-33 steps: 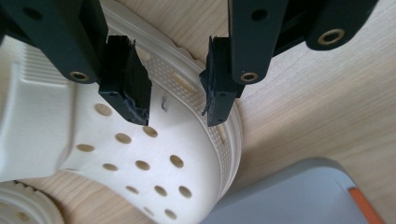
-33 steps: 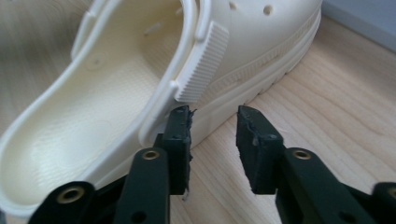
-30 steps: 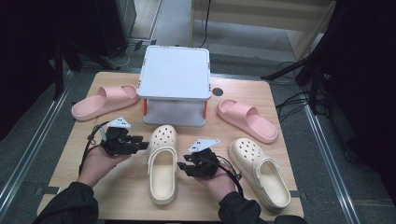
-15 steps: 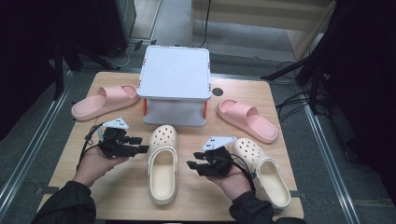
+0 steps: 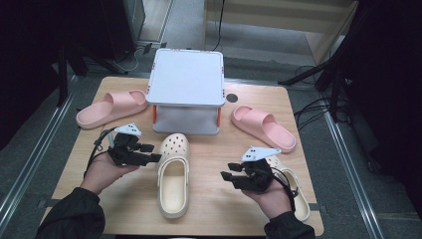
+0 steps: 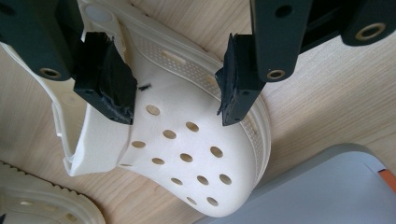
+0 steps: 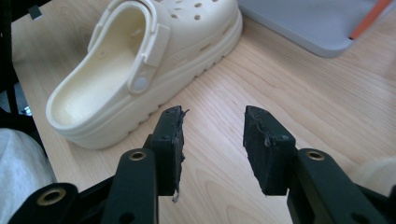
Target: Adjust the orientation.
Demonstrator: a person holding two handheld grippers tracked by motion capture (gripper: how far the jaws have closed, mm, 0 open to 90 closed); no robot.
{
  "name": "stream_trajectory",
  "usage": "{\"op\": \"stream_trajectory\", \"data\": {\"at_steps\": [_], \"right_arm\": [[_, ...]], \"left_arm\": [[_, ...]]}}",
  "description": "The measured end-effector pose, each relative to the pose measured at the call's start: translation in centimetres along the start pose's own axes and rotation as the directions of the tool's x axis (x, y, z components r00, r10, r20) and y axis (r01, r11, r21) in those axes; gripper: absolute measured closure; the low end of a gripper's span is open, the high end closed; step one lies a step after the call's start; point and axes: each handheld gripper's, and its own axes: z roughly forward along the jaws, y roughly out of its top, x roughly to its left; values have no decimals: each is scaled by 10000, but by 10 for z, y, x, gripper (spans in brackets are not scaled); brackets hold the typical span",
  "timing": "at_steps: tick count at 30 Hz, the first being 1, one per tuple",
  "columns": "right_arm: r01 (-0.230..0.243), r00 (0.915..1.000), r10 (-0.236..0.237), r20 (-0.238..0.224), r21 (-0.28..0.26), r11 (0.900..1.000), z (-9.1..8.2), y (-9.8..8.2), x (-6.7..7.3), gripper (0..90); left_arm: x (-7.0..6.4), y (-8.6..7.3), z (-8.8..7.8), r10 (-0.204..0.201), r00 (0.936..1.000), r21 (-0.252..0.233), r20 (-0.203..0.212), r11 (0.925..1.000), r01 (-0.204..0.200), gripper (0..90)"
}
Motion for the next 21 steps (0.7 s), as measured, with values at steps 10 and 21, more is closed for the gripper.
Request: {"op": "stream_trajectory", "data": {"at_steps": [10, 21], "right_arm": [[-462, 9982, 455, 391, 169, 9988, -29, -19, -15, 582], [-1440, 9831, 1434, 1135, -24, 9896, -70, -43, -42, 581]], "left_arm": [[1, 7, 5, 87, 9999, 91, 100, 9999, -88, 452], [3, 10, 8, 43, 9998, 55, 170, 10000, -44, 452]]}}
